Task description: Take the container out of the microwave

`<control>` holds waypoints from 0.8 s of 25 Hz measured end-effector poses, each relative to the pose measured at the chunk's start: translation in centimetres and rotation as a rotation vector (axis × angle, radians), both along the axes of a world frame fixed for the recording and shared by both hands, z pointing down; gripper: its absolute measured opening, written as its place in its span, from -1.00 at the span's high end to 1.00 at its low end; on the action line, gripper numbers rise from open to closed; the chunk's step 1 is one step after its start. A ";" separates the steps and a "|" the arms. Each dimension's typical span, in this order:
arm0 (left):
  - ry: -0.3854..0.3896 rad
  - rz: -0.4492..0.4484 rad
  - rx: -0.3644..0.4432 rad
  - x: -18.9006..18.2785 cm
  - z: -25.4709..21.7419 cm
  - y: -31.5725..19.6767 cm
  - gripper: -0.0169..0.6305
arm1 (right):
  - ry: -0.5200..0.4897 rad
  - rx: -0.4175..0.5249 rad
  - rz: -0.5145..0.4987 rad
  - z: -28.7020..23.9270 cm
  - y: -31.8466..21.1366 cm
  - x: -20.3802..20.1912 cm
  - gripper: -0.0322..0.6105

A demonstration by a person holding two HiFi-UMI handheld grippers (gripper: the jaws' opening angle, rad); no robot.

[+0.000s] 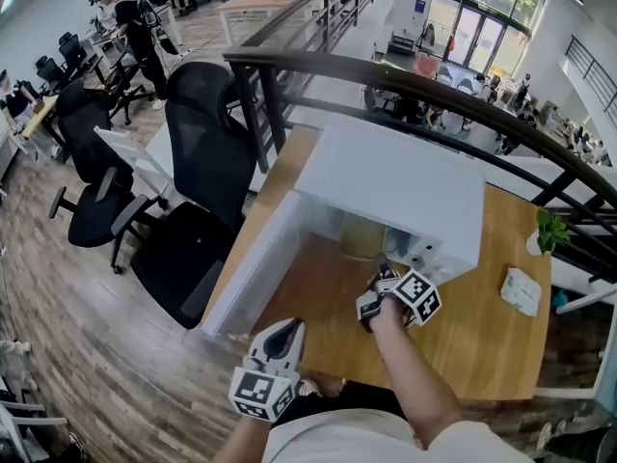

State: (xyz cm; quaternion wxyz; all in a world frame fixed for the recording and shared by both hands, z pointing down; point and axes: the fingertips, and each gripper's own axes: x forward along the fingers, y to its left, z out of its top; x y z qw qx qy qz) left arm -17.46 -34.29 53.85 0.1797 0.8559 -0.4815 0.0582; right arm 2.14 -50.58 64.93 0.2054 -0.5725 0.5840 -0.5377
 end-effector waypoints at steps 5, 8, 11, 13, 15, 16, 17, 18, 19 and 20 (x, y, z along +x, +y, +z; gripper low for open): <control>0.011 0.027 0.002 0.7 -0.3 1.8 0.81 | -0.030 0.007 -0.006 -0.5 3.4 0.2 0.79; 0.012 0.041 0.002 1.1 -0.3 3.0 0.81 | -0.036 0.027 -0.012 -1.2 5.4 0.3 0.79; 0.011 0.057 0.007 1.6 -0.5 4.0 0.81 | -0.033 0.048 -0.025 -1.9 7.3 0.6 0.79; 0.013 0.066 0.012 1.9 -0.7 4.7 0.81 | -0.039 0.054 -0.032 -2.2 8.7 0.7 0.79; 0.015 0.073 0.018 2.2 -0.9 5.4 0.81 | -0.047 0.056 -0.036 -2.3 10.1 0.8 0.79; 0.017 0.080 0.021 2.4 -1.0 5.7 0.81 | -0.050 0.054 -0.036 -2.3 10.9 0.9 0.79; 0.020 0.090 0.024 2.7 -1.1 5.9 0.81 | -0.052 0.051 -0.033 -2.3 11.7 1.3 0.79; 0.022 0.102 0.027 3.1 -1.1 6.1 0.81 | -0.055 0.047 -0.027 -2.2 12.6 1.7 0.79; 0.024 0.115 0.028 3.5 -1.0 6.3 0.81 | -0.055 0.043 -0.020 -2.0 13.6 2.1 0.79; 0.026 0.127 0.030 3.9 -1.0 6.5 0.81 | -0.053 0.039 -0.014 -1.8 14.5 2.6 0.79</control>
